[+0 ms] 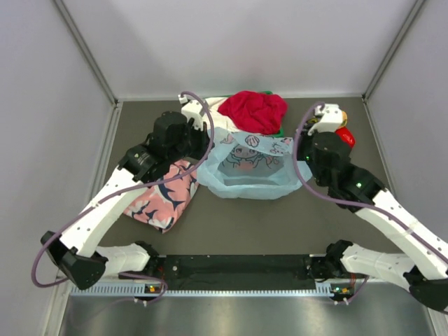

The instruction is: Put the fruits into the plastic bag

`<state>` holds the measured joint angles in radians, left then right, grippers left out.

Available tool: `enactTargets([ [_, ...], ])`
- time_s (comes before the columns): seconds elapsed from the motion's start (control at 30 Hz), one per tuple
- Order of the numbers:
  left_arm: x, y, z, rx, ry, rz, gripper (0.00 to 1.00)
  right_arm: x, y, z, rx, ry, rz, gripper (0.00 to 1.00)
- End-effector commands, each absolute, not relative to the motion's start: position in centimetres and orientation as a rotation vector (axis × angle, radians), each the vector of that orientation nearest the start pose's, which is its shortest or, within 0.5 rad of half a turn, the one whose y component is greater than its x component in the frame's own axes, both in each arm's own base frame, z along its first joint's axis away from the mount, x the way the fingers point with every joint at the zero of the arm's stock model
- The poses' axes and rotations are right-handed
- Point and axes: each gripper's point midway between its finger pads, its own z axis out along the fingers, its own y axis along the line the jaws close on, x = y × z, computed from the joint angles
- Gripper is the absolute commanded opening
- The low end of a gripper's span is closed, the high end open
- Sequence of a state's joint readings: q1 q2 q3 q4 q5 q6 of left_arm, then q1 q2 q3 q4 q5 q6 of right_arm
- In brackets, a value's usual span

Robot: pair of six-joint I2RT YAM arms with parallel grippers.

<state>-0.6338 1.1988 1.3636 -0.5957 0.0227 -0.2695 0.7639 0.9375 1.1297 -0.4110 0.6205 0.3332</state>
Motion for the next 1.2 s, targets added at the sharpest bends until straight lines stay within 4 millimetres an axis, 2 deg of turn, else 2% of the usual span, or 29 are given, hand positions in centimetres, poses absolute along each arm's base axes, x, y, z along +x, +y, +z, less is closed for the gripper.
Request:
enactTargets([
  [0.0, 30.7, -22.2, 32.1, 0.357, 1.952, -0.527, 0.0, 29.7, 16.6, 32.4, 0.019, 1.812, 0.296, 0.0],
  [0.07, 30.8, -22.5, 32.1, 0.363, 1.942, -0.538, 0.0, 30.0, 16.8, 32.6, 0.016, 1.808, 0.294, 0.01],
  [0.17, 31.1, -22.9, 32.5, 0.368, 1.933, -0.549, 0.0, 29.8, 17.0, 33.9, 0.007, 1.793, 0.321, 0.14],
  [0.2, 31.2, -23.1, 32.5, 0.369, 1.937, -0.556, 0.0, 29.4, 17.1, 34.6, -0.002, 1.783, 0.347, 0.27],
  [0.27, 31.4, -23.3, 32.8, 0.364, 1.933, -0.563, 0.0, 28.8, 17.1, 35.9, -0.02, 1.768, 0.378, 0.4],
  [0.3, 31.5, -23.5, 32.7, 0.357, 1.937, -0.57, 0.0, 28.2, 17.4, 36.6, -0.042, 1.76, 0.415, 0.54],
  [0.33, 31.7, -23.6, 33.0, 0.349, 1.926, -0.576, 0.0, 27.9, 17.3, 37.5, -0.046, 1.746, 0.432, 0.61],
  [0.4, 32.0, -23.7, 33.1, 0.329, 1.925, -0.587, 0.0, 26.9, 17.3, 37.7, -0.074, 1.76, 0.455, 0.74],
  [0.47, 32.0, -24.1, 33.5, 0.331, 1.922, -0.62, 0.0, 26.2, 17.1, 37.8, -0.087, 1.771, 0.474, 0.81],
  [0.77, 33.7, -24.3, 35.5, 0.272, 1.893, -0.639, 0.0, 20.9, 17.1, 38.7, -0.172, 1.767, 0.696, 0.9],
  [0.83, 34.4, -24.4, 35.3, 0.262, 1.901, -0.649, 0.0, 20.2, 16.6, 37.6, -0.171, 1.821, 0.682, 0.91],
  [0.93, 35.2, -24.6, 35.8, 0.238, 1.902, -0.714, 0.0, 20.2, 15.0, 36.3, -0.113, 1.863, 0.61, 0.91],
  [1.07, 36.5, -24.3, 35.7, 0.209, 1.91, -0.726, 0.0, 19.4, 13.9, 36.6, -0.076, 1.844, 0.611, 0.91],
  [1.17, 36.7, -23.9, 35.6, 0.212, 1.912, -0.712, 0.0, 19.5, 12.3, 37.1, -0.022, 1.807, 0.56, 0.91],
])
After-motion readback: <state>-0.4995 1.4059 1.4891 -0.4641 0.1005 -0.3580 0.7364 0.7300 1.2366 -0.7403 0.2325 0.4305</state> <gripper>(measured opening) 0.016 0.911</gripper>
